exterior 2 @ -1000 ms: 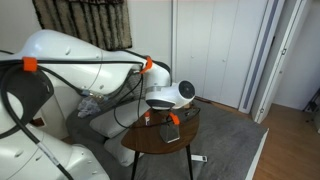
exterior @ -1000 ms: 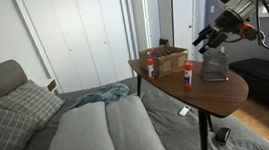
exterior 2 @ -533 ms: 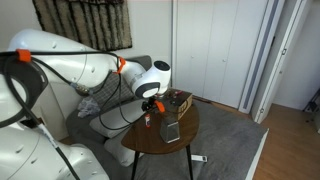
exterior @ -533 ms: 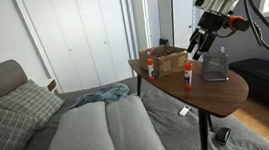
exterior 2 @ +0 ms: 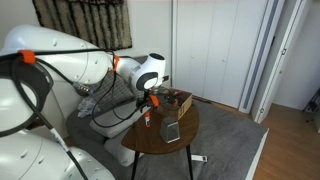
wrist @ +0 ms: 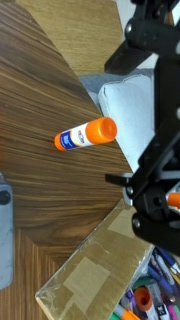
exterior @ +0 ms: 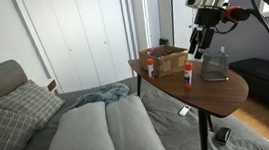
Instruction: Remove the glue stick from the basket then turn the basket upside down and put the glue stick on top of the basket.
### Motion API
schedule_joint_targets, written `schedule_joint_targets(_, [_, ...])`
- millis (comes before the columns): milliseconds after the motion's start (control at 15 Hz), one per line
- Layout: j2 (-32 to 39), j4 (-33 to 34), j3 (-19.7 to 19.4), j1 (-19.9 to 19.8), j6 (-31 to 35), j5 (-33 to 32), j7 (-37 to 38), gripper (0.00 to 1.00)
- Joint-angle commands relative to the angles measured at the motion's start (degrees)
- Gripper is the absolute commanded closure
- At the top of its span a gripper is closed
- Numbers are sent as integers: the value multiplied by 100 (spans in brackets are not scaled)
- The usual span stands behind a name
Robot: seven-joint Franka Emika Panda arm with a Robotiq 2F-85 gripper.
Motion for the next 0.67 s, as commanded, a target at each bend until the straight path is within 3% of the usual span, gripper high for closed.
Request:
schedule_joint_targets(0, [203, 94, -183, 333, 10, -196, 460, 0])
schedule_joint_targets(467, [548, 32, -176, 412, 760, -360, 975, 1])
schedule_joint_targets(533, [604, 36, -180, 425, 811, -378, 1022, 10])
schedule_joint_targets(600, [653, 42, -189, 440, 848, -397, 1060, 26])
